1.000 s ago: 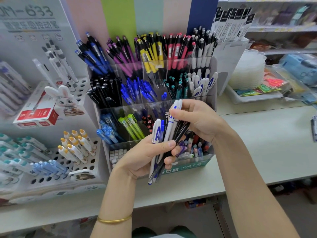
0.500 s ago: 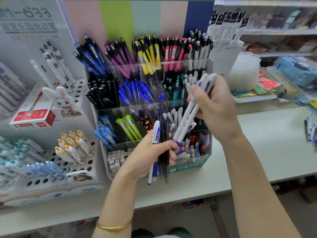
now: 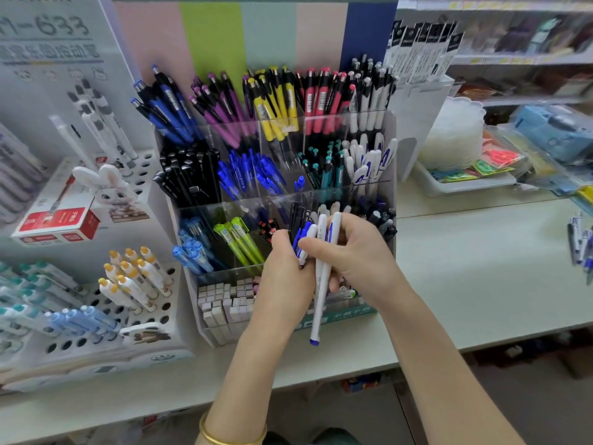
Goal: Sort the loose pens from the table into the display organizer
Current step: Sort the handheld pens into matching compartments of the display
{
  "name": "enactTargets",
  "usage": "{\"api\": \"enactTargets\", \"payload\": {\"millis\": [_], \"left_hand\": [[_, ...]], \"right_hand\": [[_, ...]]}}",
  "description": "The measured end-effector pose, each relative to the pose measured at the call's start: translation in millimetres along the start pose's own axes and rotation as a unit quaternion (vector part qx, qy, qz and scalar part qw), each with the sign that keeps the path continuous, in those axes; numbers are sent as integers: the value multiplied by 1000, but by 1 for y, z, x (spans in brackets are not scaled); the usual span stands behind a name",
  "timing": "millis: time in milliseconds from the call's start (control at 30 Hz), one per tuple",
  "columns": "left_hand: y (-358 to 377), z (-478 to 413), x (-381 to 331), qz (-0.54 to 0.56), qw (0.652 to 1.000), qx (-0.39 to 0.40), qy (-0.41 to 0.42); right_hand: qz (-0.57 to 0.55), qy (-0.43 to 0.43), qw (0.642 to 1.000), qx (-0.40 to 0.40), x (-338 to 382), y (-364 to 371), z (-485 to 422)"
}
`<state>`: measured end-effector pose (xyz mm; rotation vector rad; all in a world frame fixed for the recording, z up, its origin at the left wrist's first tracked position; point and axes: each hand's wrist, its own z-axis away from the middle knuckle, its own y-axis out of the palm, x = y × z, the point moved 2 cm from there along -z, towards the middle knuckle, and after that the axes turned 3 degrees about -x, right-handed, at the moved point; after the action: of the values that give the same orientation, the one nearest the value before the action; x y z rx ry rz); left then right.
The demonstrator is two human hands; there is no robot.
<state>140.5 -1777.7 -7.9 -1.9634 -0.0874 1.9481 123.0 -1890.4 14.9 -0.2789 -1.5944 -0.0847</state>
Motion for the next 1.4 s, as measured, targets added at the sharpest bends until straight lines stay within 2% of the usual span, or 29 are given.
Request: {"api": "enactTargets", "payload": {"millis": [100,267,367,433,533,700,833,1067,1233,1400], "left_hand": [[-1,-2,-1,9,999,20,-27],[-4,-7,3,0,996,62,-70],[-12,-8,6,7,994,67,-82],[-19,-11,8,11,997,44,-65],[-25,-16,11,56,997,7,-54],[-25,-18,4,140,989,5,-41],[-27,-19,5,167,985,-17,-35],[-30,-18,7,194,980,1,-46],[-28,-17,8,193,980,20,-48],[-27,-18,8,197,979,25,-51]], "right_hand": [[-9,13,1000,4,0,-4,-4],[-74,16,997,-32,5,-23,-11],[-119,-14,989,-85,11,-44,-14],[-128,-49,981,-136,14,-59,-15],[-51,-93,976,-191,11,-67,-14],[23,-130,970,-206,6,-35,-3],[94,-189,950,-229,-8,-3,-2],[123,-219,911,-325,-21,-9,-13],[118,-208,908,-343,-26,-14,-21],[180,-264,883,-344,-19,-4,-16]]}}
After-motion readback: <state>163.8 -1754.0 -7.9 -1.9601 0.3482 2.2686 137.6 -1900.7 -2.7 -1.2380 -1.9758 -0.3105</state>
